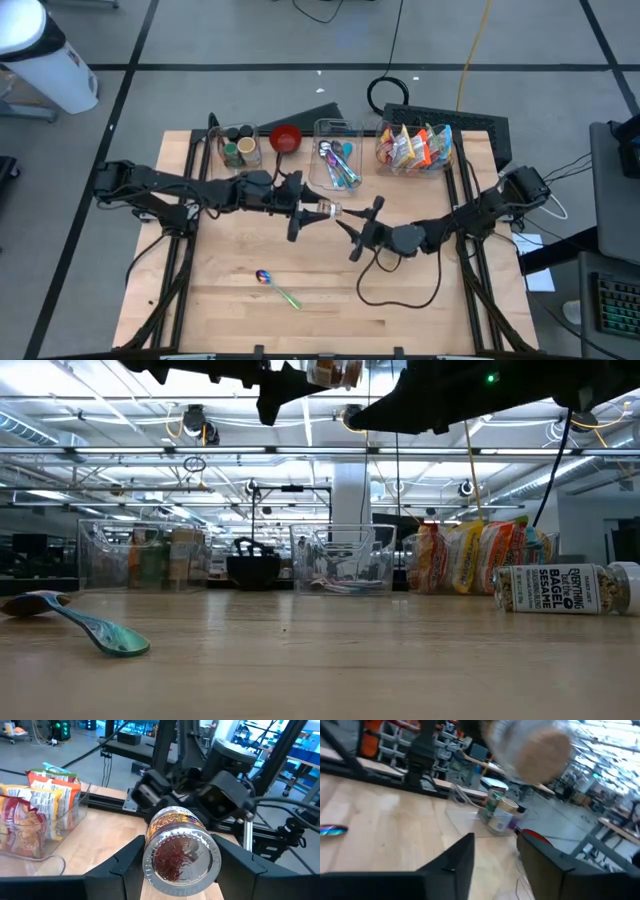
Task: Pick & Place Food Item
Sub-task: Put the yellow and white seasoning bottle into the left transparent bin
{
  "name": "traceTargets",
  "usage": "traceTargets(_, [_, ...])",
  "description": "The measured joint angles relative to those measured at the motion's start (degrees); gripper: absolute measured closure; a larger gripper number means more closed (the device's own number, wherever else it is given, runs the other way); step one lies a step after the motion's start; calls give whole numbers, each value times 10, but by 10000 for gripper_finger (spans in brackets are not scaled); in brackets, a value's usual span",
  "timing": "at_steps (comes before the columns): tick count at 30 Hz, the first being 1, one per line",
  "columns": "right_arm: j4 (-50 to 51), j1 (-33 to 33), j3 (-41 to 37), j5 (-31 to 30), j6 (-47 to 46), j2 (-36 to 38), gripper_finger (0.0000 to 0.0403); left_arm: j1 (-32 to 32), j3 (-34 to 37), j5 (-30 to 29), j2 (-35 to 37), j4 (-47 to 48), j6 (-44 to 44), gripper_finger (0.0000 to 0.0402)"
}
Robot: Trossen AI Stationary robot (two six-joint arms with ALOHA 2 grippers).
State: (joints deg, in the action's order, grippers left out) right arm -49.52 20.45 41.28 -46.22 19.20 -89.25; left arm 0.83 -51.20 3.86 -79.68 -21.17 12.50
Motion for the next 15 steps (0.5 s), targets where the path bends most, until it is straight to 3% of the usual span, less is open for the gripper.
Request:
traceTargets(9, [-6,-36,0,87,-49,0,385,16,0,-14,-3,-1,-20,205])
traceTargets(15, [-12,-40,0,104,-55,0,394,23,0,-40,-3,1,-39,205])
